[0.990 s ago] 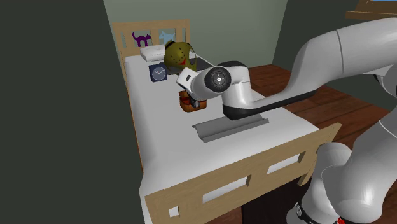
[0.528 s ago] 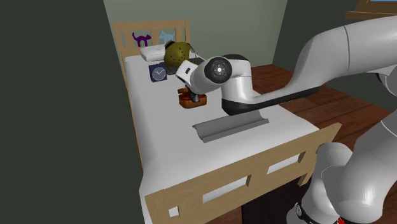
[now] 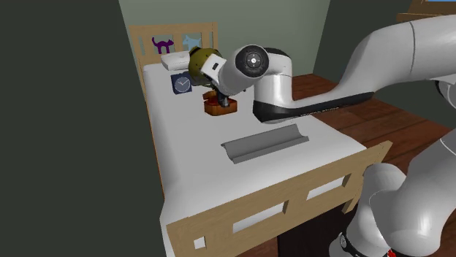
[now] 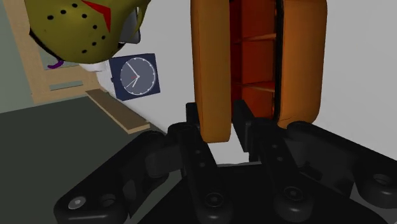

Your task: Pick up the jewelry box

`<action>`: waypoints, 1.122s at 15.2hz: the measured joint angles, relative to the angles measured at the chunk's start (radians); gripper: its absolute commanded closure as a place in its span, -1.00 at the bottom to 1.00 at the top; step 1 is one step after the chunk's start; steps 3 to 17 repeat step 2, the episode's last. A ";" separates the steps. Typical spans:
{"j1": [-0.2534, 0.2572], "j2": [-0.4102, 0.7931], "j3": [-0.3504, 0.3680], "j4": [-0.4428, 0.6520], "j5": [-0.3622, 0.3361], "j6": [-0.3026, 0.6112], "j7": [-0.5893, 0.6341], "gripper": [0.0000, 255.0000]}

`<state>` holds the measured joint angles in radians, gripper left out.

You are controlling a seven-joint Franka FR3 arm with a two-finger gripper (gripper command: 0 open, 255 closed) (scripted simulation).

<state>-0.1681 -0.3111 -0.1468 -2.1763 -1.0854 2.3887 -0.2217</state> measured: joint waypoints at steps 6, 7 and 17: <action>0.003 -0.003 -0.001 0.013 0.014 -0.010 -0.019 1.00; 0.003 -0.003 -0.001 0.013 0.014 -0.010 -0.019 1.00; 0.003 -0.003 -0.001 0.013 0.014 -0.010 -0.019 1.00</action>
